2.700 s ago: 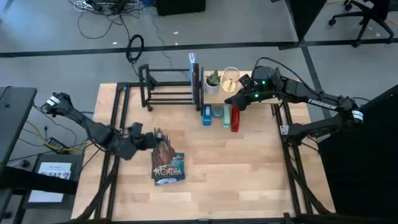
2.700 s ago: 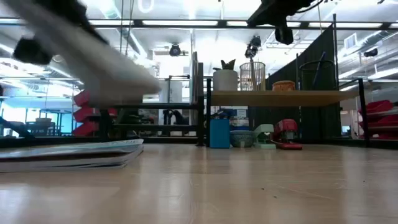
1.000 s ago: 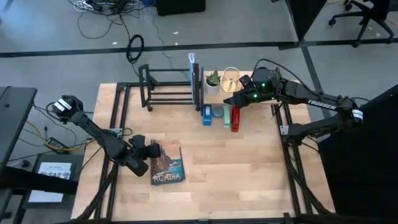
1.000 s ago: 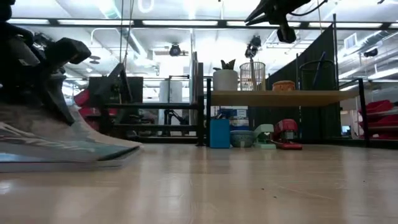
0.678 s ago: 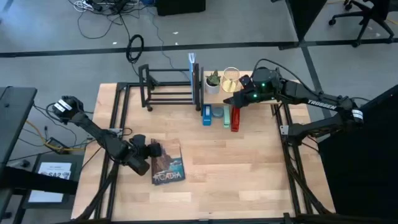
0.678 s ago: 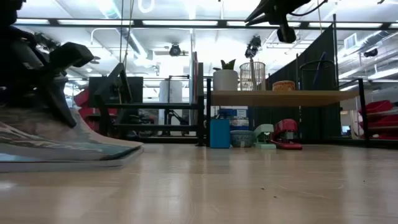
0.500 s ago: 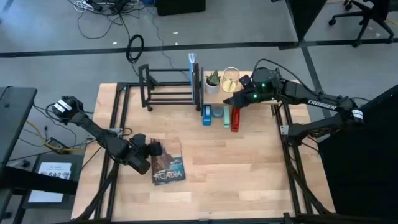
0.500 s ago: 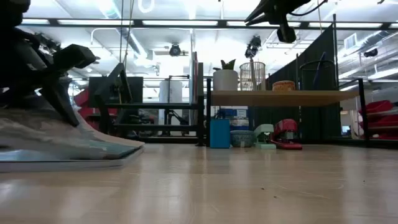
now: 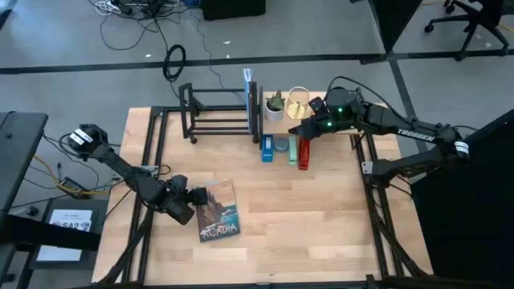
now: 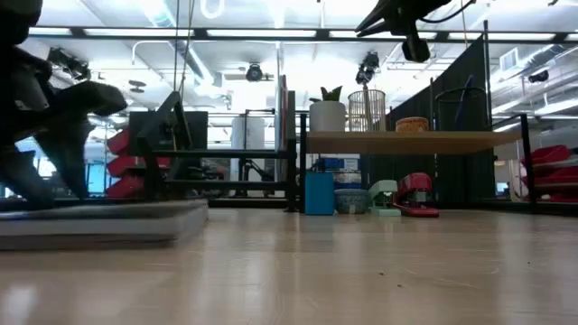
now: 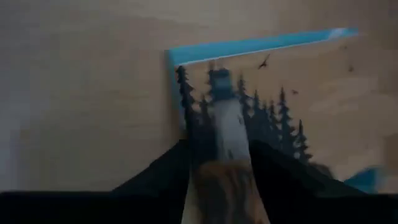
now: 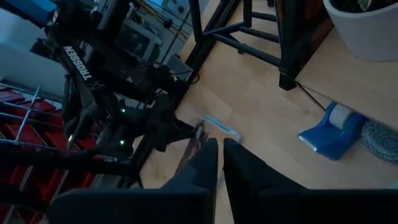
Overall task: Stock shelves
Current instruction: Remove the blue book from the black book shelf
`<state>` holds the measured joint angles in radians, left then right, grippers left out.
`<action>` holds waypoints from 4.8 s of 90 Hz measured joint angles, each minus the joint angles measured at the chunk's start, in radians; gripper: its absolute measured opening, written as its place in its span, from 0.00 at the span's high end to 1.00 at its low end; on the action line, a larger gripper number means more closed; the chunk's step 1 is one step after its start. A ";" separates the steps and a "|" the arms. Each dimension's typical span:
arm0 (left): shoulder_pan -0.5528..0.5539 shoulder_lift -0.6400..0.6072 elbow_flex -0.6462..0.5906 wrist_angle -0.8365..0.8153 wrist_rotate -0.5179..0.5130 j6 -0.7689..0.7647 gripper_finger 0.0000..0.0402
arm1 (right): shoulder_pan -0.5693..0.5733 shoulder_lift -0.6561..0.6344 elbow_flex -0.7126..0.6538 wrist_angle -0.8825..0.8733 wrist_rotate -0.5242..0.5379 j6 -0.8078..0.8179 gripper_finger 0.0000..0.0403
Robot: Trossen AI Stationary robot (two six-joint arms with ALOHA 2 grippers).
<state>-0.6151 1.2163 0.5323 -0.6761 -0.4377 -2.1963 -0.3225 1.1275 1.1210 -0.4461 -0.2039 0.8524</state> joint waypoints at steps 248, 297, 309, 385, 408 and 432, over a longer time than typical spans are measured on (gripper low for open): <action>0.912 0.376 0.641 0.629 -0.383 1.719 0.59 | -0.045 -0.258 0.001 -0.110 0.028 -0.245 1.00; 0.991 0.377 0.641 0.584 -0.258 1.605 0.72 | -0.046 -0.250 0.001 -0.109 0.028 -0.236 1.00; 1.010 0.377 0.655 0.576 -0.257 1.592 0.91 | -0.046 -0.249 0.001 -0.109 0.027 -0.227 1.00; 0.883 0.202 1.349 -0.128 -0.044 1.711 1.00 | -0.047 -0.217 0.001 -0.075 0.085 -0.341 1.00; 0.638 0.065 1.206 -0.458 -0.066 1.251 1.00 | -0.047 -0.127 0.001 -0.026 0.072 -0.357 1.00; 0.322 -0.140 0.728 -0.306 -0.049 0.758 1.00 | -0.047 -0.064 0.001 0.095 -0.032 -0.296 1.00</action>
<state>-0.2932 1.0761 1.2603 -0.9821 -0.4872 -1.4380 -0.3693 1.0637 1.1221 -0.3512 -0.2361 0.5566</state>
